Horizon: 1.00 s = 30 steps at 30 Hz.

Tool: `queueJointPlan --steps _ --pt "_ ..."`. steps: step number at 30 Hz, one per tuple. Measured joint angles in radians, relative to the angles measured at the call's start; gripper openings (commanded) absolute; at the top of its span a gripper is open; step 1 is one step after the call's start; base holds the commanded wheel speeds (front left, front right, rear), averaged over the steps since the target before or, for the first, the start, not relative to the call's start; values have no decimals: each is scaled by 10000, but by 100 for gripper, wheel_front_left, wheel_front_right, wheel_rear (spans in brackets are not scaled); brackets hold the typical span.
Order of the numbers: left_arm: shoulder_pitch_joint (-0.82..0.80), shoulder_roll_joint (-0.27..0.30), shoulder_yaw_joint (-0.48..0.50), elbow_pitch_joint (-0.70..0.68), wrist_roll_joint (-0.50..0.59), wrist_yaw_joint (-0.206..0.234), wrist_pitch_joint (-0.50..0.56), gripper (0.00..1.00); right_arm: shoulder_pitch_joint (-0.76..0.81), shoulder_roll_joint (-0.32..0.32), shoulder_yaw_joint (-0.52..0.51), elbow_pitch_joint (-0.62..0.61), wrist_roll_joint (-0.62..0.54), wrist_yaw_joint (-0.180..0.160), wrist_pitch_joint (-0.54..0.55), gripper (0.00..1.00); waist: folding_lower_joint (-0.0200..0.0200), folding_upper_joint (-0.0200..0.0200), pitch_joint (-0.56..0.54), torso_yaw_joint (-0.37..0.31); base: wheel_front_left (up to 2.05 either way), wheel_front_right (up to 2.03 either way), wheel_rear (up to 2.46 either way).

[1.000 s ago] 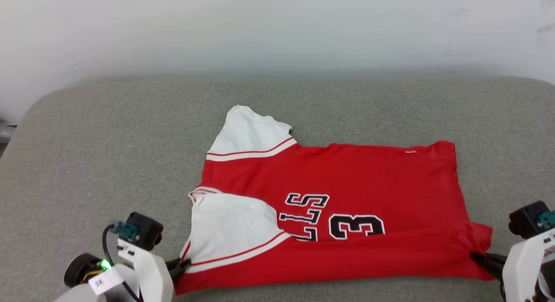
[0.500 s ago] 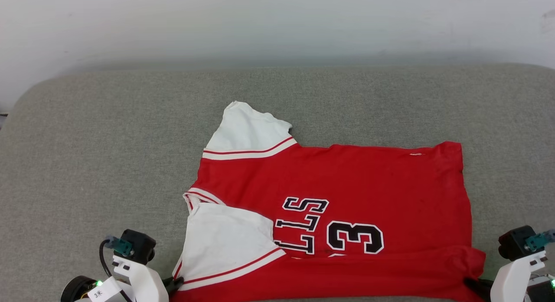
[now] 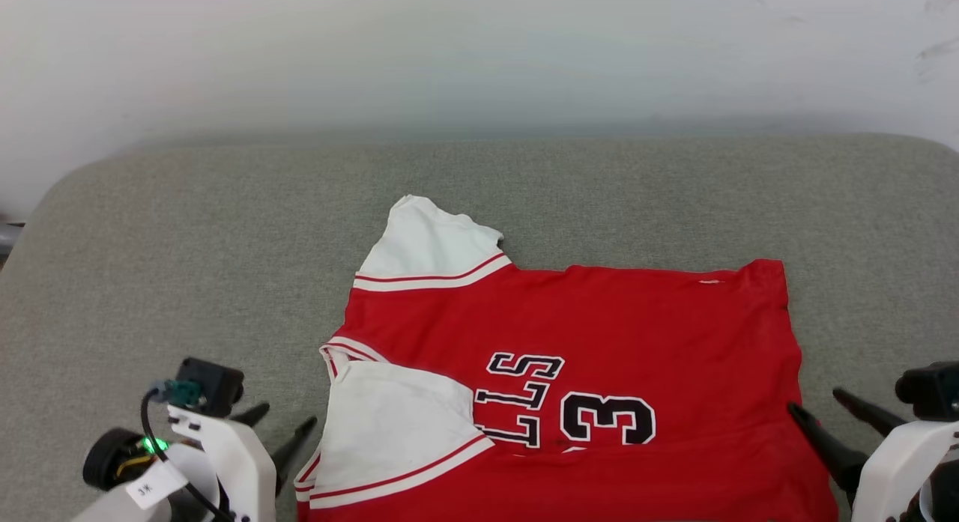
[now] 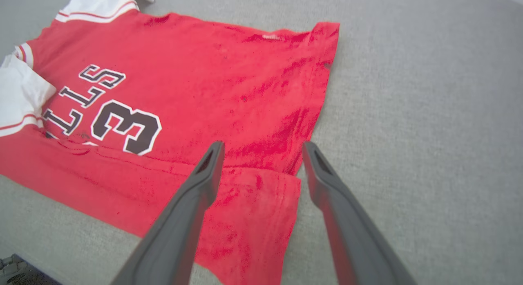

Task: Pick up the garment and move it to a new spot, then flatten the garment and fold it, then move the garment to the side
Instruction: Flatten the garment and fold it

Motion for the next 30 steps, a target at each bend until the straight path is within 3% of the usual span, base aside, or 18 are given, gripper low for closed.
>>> queueJointPlan --steps 8,14,23,30 --pt "-1183 50 454 -150 690 104 -709 100 34 1068 -1440 -970 -1567 0 -1864 100 0 0 -126 -269 0 0 0" --pt "-3098 -194 709 249 895 -313 -489 100 172 2309 -2332 -2144 -2646 0 -2612 100 0 0 251 -518 0 0 0" --pt "-6025 -510 679 1283 1237 -1083 667 100 253 3195 -2541 -3162 -3429 0 -2608 100 1 0 1406 -945 0 0 0" --pt "-8098 -731 474 2510 1104 -1599 2395 100 -31 3415 -2393 -3375 -3628 0 -2677 100 2 0 2530 -1348 0 0 0"
